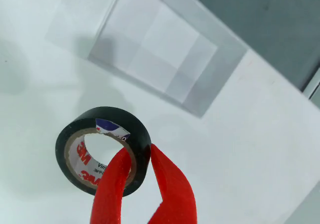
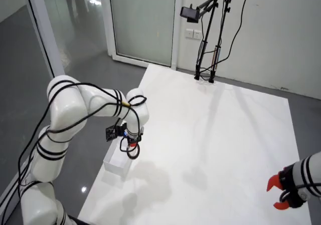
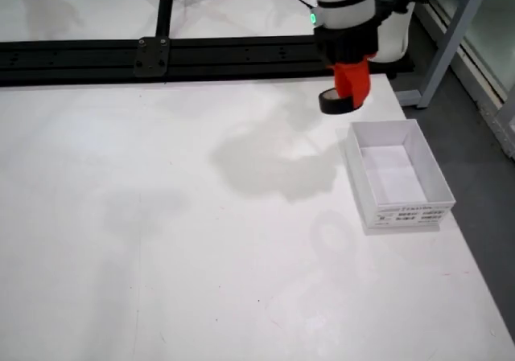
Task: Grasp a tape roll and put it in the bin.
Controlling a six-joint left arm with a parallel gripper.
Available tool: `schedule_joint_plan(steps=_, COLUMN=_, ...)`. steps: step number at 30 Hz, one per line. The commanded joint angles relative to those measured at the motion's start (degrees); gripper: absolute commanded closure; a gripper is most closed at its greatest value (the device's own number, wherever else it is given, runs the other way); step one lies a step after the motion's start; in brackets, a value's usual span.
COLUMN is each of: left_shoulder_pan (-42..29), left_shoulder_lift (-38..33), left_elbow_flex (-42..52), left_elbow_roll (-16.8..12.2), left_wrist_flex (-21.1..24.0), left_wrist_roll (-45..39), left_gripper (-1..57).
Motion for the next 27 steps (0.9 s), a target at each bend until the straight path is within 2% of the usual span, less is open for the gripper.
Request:
schedule_joint_plan(steps=1, left_shoulder_pan=10.2, left_shoulder_lift=-5.2, left_elbow_flex=0.0, left_elbow_roll=-0.5, left_wrist_flex=3.8, left_wrist_roll=0.8, left_gripper=57.1)
schedule_joint_plan(steps=10, left_shoulder_pan=15.1, left_shoulder_lift=-4.2, left_elbow_flex=0.1, left_elbow_roll=-0.5, left_wrist_flex=3.4, left_wrist_roll=2.7, left_gripper=57.1)
schedule_joint_plan(steps=27, left_shoulder_pan=16.6, left_shoulder_lift=9.1, left_elbow_flex=0.1, left_elbow_roll=-2.6, left_wrist_flex=-7.5, left_wrist_roll=4.0, left_gripper=57.1)
